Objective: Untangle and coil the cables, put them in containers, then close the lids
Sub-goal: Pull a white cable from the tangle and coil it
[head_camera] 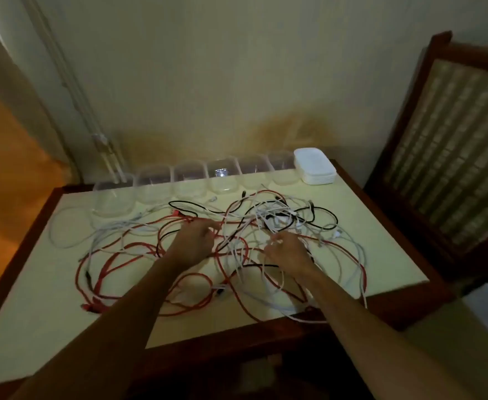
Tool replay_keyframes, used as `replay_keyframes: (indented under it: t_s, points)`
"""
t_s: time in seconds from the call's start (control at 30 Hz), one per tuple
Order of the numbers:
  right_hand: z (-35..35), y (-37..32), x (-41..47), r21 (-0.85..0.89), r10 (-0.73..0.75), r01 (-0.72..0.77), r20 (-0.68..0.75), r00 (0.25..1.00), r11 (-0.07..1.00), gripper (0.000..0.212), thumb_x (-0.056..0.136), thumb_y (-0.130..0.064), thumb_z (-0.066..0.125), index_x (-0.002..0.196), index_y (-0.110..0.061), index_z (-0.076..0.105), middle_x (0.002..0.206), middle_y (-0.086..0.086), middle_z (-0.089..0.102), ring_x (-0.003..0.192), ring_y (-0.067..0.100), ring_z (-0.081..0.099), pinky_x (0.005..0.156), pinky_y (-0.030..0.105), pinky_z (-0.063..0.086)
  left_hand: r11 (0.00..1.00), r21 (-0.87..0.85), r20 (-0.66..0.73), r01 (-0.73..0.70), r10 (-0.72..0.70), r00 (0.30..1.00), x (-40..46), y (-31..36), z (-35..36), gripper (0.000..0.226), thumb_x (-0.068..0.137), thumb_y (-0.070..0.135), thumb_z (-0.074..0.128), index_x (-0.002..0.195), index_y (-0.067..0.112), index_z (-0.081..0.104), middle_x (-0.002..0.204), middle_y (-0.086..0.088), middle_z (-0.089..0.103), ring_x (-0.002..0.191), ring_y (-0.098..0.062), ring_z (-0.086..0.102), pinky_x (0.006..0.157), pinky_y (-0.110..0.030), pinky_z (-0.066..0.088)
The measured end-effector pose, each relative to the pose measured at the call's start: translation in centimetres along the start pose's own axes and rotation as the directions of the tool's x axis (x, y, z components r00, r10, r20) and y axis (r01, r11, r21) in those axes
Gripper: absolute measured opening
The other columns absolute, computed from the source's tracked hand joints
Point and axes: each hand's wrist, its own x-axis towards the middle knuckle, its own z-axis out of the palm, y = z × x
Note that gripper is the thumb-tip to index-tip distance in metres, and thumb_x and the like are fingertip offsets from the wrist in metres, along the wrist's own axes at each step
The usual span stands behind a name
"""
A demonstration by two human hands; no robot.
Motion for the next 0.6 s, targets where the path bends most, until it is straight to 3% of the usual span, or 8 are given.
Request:
replay_keyframes:
  t_s: [0.13,0.2,0.3,0.4,0.5,0.6]
  points:
    - [-0.5,-0.9,1.7,0.257,0.022,-0.065,0.163,0.986,0.964,0.017,0.098,-0.014,0.059,0.109,-0.002,0.063,0.089,0.016,0.068,0.064,0.018,0.066,0.058,0.031,0.057,0.996,-0.087,0.074,0.019,-0.013,0.997,3.9,0.2,2.0,0.035,0.09,-0.003,0.05,0.116,0.012,0.068,0.112,-0.006,0.067,0.092,-0.013,0.058,0.075,-0.019,0.044]
    - [-0.9,-1.5,1.9,0.303,0.018,-0.093,0.241,0.97,0.948,0.018,0.098,-0.01,0.058,0.111,0.0,0.063,0.075,0.012,0.066,0.055,0.016,0.063,0.05,0.028,0.052,0.994,-0.111,0.122,-0.005,0.019,0.992,5.3,0.6,2.9,0.034,0.09,-0.001,0.054,0.116,0.015,0.068,0.105,0.001,0.065,0.088,-0.011,0.058,0.069,-0.016,0.042]
    - [-1.5,-2.3,2.3,0.307,0.042,-0.122,0.252,0.967,0.944,0.019,0.096,-0.003,0.055,0.113,-0.004,0.065,0.068,0.009,0.064,0.049,0.014,0.059,0.049,0.025,0.047,0.987,-0.16,0.247,0.022,0.019,0.969,6.3,1.1,3.3,0.028,0.092,0.008,0.058,0.117,0.02,0.067,0.098,-0.004,0.069,0.076,-0.011,0.062,0.063,-0.021,0.047]
    - [-1.7,-2.1,2.5,0.356,0.079,-0.153,0.214,0.974,0.922,0.016,0.095,0.0,0.052,0.102,-0.005,0.066,0.066,0.012,0.059,0.05,0.019,0.055,0.049,0.03,0.046,0.993,-0.117,0.453,0.036,0.021,0.891,6.2,1.2,3.6,0.029,0.09,0.008,0.064,0.118,0.016,0.066,0.098,-0.005,0.069,0.068,0.0,0.058,0.059,-0.013,0.044]
    - [-1.4,-1.5,2.1,0.433,0.104,-0.175,0.182,0.978,0.884,0.019,0.099,-0.003,0.046,0.086,0.0,0.059,0.061,0.012,0.051,0.045,0.017,0.048,0.042,0.023,0.035,0.999,-0.024,0.578,0.033,-0.013,0.816,6.1,1.1,3.7,0.043,0.083,-0.002,0.065,0.122,0.018,0.064,0.113,-0.007,0.066,0.08,-0.005,0.057,0.063,-0.013,0.042]
    - [-1.0,-1.1,1.7,0.506,0.104,-0.162,0.14,0.985,0.847,0.019,0.098,-0.003,0.042,0.087,-0.003,0.057,0.062,0.013,0.048,0.048,0.016,0.045,0.042,0.022,0.033,0.999,0.044,0.567,-0.008,-0.018,0.824,5.7,1.2,2.9,0.059,0.079,-0.014,0.055,0.127,0.021,0.061,0.131,-0.007,0.056,0.108,-0.018,0.055,0.078,-0.024,0.046]
